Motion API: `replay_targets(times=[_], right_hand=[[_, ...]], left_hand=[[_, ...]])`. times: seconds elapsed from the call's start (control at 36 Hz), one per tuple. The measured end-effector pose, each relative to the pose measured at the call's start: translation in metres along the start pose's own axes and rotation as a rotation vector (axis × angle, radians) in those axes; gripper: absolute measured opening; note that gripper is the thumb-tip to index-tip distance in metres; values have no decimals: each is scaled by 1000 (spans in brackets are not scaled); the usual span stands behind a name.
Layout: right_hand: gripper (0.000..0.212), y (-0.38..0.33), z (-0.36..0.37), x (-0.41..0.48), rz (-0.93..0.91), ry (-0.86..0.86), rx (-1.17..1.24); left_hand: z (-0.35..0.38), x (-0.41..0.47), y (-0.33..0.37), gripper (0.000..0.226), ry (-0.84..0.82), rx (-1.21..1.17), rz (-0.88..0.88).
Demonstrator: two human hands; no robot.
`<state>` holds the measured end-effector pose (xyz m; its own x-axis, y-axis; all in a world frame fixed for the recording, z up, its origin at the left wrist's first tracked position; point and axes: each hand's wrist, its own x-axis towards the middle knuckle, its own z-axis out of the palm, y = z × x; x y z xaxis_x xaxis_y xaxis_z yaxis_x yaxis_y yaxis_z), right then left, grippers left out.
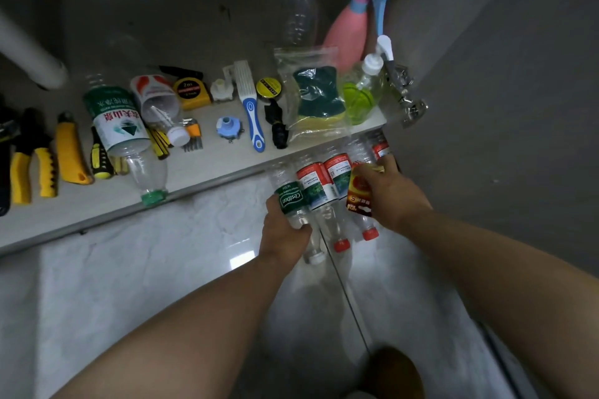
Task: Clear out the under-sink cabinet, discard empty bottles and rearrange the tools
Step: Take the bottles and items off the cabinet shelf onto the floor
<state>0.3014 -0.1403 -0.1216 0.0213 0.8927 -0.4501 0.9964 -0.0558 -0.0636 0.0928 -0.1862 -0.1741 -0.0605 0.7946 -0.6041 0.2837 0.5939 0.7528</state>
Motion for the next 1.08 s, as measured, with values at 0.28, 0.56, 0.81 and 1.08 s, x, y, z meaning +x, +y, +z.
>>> replay_targets(times=[0.28,0.56,0.81,1.08], right_hand=[[89,-12,0,11,40,5,21],[70,-16,19,-9,43,192,-66],[94,-12,21,-13,-23,64,-96],[95,-19,26,-4,123,-103,-102]], left_hand=[[2,-3,2,68,17,-3,90],[3,-1,5,64,4,63,94],[0,-5,4,75,24,211,52],[0,-3,5,73,31,226,53]])
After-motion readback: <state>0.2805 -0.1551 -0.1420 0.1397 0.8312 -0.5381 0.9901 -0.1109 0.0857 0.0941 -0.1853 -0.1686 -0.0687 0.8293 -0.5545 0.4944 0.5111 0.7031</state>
